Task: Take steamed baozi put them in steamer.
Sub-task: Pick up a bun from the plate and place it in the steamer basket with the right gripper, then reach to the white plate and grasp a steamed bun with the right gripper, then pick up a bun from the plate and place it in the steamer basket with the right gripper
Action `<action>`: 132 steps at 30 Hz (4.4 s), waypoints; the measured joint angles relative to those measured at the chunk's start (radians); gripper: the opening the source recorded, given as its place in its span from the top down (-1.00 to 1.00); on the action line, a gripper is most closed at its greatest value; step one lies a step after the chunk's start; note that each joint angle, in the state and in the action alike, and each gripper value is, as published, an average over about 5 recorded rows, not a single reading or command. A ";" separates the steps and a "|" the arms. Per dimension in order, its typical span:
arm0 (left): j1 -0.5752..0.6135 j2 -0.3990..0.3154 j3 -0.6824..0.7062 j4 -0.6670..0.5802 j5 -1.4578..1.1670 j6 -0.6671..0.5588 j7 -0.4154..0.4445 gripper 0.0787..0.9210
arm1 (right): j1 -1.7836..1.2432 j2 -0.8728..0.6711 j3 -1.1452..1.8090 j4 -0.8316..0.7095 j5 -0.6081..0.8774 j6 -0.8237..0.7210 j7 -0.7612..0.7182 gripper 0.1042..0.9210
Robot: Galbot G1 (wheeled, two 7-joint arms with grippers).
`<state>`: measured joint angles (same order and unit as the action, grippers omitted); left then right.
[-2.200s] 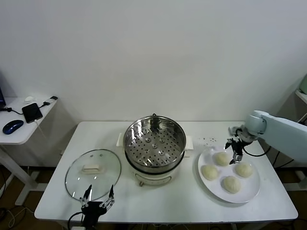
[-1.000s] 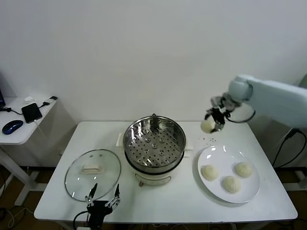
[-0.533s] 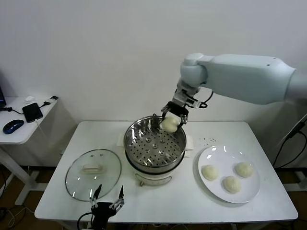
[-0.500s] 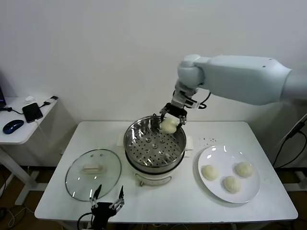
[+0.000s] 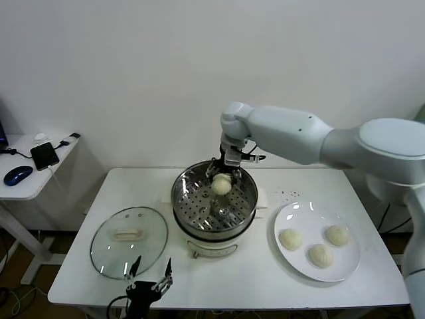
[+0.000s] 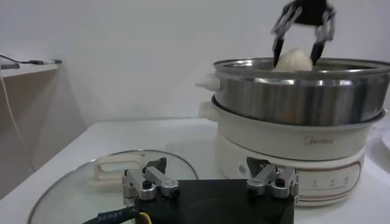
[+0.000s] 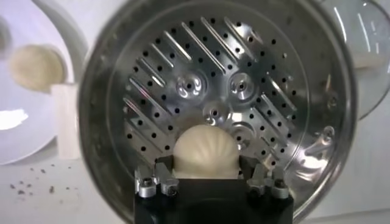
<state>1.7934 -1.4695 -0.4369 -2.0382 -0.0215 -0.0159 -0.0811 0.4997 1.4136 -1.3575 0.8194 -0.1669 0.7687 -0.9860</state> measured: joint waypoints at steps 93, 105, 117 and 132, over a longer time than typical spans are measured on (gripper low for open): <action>0.010 -0.024 0.019 -0.020 -0.004 -0.006 -0.012 -0.77 | -0.030 -0.665 -0.299 0.497 0.705 -1.020 0.195 -0.37; 0.017 -0.022 0.041 -0.037 0.003 -0.004 -0.014 -0.77 | 0.231 -0.639 -0.395 0.509 0.787 -0.945 0.072 -0.36; 0.008 -0.001 0.050 -0.058 -0.006 0.009 -0.012 -0.77 | 0.547 -0.483 -0.453 0.556 1.081 -0.974 0.016 -0.36; -0.010 0.022 0.029 -0.070 -0.039 0.021 -0.004 -0.77 | 0.449 -0.161 -0.413 0.522 1.267 -1.091 0.164 -0.36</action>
<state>1.7835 -1.4479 -0.4074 -2.1084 -0.0610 0.0047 -0.0848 0.9487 1.2523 -1.7701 1.3415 1.0997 -0.3227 -0.8219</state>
